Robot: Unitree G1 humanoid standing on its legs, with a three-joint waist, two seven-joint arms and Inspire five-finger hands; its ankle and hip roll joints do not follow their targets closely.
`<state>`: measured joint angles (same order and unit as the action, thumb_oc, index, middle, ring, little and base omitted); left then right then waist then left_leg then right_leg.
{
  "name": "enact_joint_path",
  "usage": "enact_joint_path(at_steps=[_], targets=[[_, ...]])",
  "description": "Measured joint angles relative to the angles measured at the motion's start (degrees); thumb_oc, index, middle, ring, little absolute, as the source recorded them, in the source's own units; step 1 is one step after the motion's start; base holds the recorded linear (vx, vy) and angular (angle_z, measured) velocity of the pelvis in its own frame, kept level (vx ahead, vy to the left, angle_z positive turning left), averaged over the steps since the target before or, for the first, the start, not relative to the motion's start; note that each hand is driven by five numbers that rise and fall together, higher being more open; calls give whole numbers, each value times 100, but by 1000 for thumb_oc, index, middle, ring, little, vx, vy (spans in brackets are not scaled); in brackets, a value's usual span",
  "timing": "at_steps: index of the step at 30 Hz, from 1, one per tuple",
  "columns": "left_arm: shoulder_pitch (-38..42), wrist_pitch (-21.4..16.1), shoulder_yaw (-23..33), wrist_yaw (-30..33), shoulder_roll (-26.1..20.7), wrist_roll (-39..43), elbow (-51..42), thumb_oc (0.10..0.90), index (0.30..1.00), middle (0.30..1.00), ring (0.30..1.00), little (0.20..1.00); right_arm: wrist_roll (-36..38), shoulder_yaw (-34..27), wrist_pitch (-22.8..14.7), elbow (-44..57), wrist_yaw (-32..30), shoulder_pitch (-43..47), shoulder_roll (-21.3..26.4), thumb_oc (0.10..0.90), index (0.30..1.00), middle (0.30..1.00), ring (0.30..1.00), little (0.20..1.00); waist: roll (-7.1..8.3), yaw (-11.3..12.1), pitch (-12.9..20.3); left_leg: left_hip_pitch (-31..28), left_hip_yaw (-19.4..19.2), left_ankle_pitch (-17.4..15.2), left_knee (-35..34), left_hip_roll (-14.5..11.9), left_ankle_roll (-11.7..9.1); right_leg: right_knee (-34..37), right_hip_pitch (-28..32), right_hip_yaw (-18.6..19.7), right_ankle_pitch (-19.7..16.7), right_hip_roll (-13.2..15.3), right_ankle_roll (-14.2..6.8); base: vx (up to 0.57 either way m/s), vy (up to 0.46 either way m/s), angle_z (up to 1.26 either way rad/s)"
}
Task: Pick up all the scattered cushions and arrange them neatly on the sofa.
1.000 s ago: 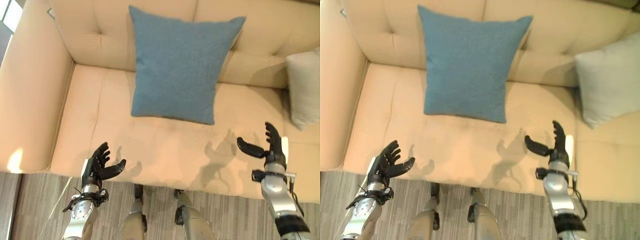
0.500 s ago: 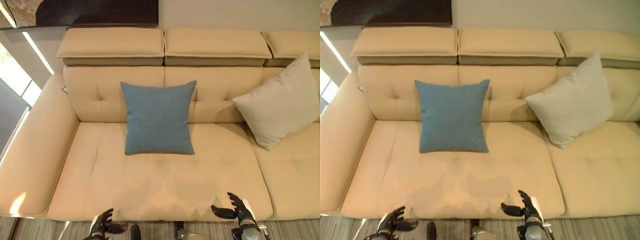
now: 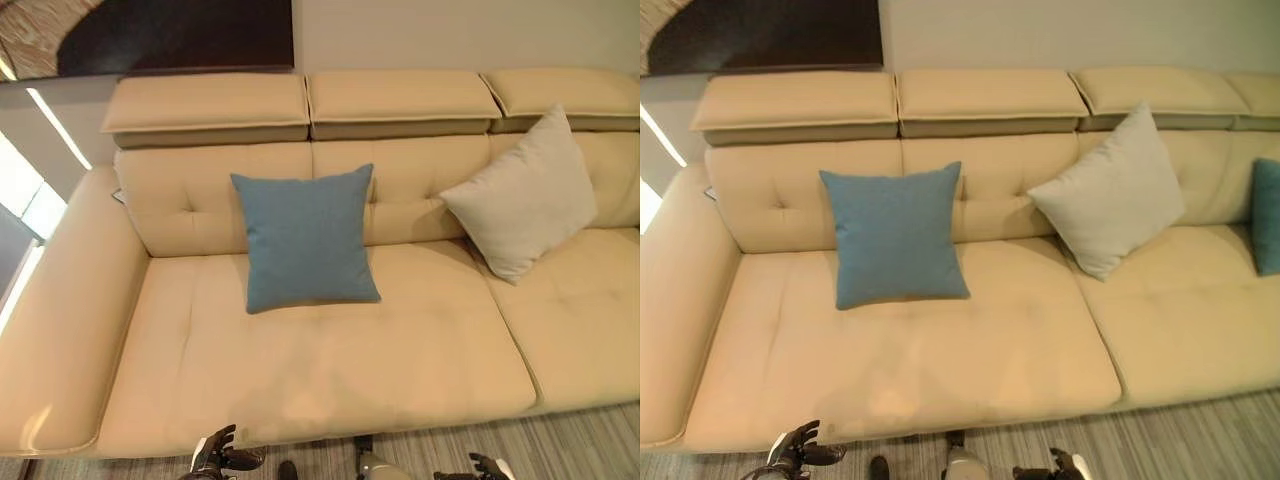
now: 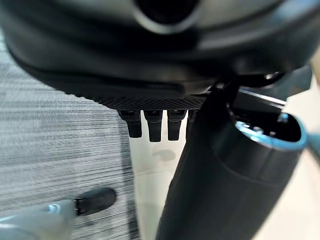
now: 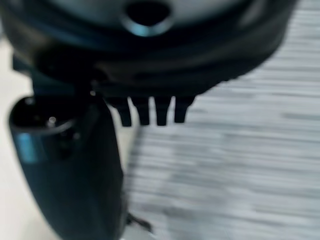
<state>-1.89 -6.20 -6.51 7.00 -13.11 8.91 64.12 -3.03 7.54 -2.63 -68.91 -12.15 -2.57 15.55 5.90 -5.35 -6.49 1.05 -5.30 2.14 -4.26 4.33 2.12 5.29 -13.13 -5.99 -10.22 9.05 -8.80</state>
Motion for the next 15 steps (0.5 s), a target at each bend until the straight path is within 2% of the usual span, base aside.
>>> enact_joint_path(at_steps=[1, 2, 3, 4, 6, 7, 9, 10, 11, 12, 13, 14, 15], targets=[[-6, 12, 4, 8, -120, -9, 131, 800, 900, 900, 900, 900, -70, 6, 38, -3, 2, 12, -160, 800, 900, 900, 900, 900, 217, 23, -34, 22, -166, -11, 63, 76, 36, -5, -82, 2, -25, 59, -99, -319, 50, -74], [28, 31, 1, 4, -226, -11, 252, 800, 900, 900, 900, 900, -75, 82, 57, -5, 1, 135, -253, 800, 900, 900, 900, 900, 324, 26, -90, 115, -381, -22, 214, 4, 86, -84, -185, -44, 78, 85, -221, -314, 63, -63], [51, 35, -2, 9, -294, -29, 324, 800, 900, 900, 900, 900, -84, 146, 58, -8, 6, 143, -309, 800, 900, 900, 900, 900, 302, 33, -125, 131, -418, -38, 206, -65, 130, -445, -325, -214, 132, 68, -239, -169, 34, -52], [36, 33, 28, 35, -312, -45, 320, 800, 900, 900, 900, 900, -100, 204, 71, -7, 21, 166, -330, 800, 900, 900, 900, 900, 263, 150, -126, 98, -539, -17, 123, -202, 137, -871, -484, -494, 250, 19, -190, -226, 40, -51], [24, 33, 35, 95, -347, -63, 335, 800, 900, 900, 900, 900, -144, 274, 66, -14, 47, 270, -315, 800, 900, 900, 900, 900, 96, 337, -220, 10, -705, -14, 130, -490, 136, -1847, -574, -841, 741, -121, -74, -205, -21, -55], [-25, 40, 27, 99, -335, -70, 350, 800, 900, 900, 900, 900, -144, 273, 51, -10, 45, 344, -278, 800, 900, 900, 900, 900, -46, 428, -233, -74, -762, -14, 123, -648, 130, -2810, -452, -811, 1194, -124, -33, -160, -53, -39], [-65, 39, 45, 109, -321, -80, 363, 800, 900, 900, 900, 900, -177, 320, 69, -78, 32, 503, -252, 800, 900, 900, 900, 900, -121, 550, -207, -75, -859, 13, 117, -720, 101, -3239, -126, -775, 1530, 4, -106, -114, -66, -28], [-45, 49, 32, 110, -310, -92, 347, 800, 900, 900, 900, 900, -283, 325, 93, -51, 34, 502, -204, 800, 900, 900, 900, 900, -142, 624, -206, -73, -844, 3, 100, -722, 74, -3045, 114, -794, 1591, 36, -84, -138, -135, -29], [-46, 43, 24, 113, -329, -110, 356, 800, 900, 900, 900, 900, -279, 304, 64, -43, 49, 549, -183, 800, 900, 900, 900, 900, -155, 679, -211, -41, -987, 86, 107, -758, 16, -2608, 491, -825, 1724, 167, -52, -192, -284, -79], [-83, 107, 30, 118, -294, -120, 503, 800, 900, 900, 900, 900, -284, 315, 40, 46, 42, 697, -181, 800, 900, 900, 900, 900, -252, 810, -192, -59, -1178, 109, 193, -885, -8, -2418, 819, -905, 1923, 340, -141, -87, -258, -105], [-96, 123, 54, 125, -279, -111, 498, 800, 900, 900, 900, 900, -283, 329, -18, 188, 58, 690, -248, 800, 900, 900, 900, 900, -184, 886, -151, -31, -1157, 125, 341, -929, -31, -1677, 1179, -932, 1564, 404, -101, -142, -359, -102], [-101, 159, 115, 163, -334, -102, 516, 800, 900, 900, 900, 900, -282, 331, -30, 219, 74, 704, -286, 800, 900, 900, 900, 900, -138, 883, -144, 3, -1010, 178, 419, -945, -113, -986, 1538, -989, 1473, 269, 41, -126, -249, -42], [-44, 143, 211, 234, -95, -92, 426, 800, 900, 900, 900, 900, -258, 319, -25, 224, 47, 653, -163, 800, 900, 900, 900, 900, -376, 739, 5, 279, -787, 490, 551, -1378, -427, -478, 1648, -966, 1214, -282, 263, -256, -257, -4]])
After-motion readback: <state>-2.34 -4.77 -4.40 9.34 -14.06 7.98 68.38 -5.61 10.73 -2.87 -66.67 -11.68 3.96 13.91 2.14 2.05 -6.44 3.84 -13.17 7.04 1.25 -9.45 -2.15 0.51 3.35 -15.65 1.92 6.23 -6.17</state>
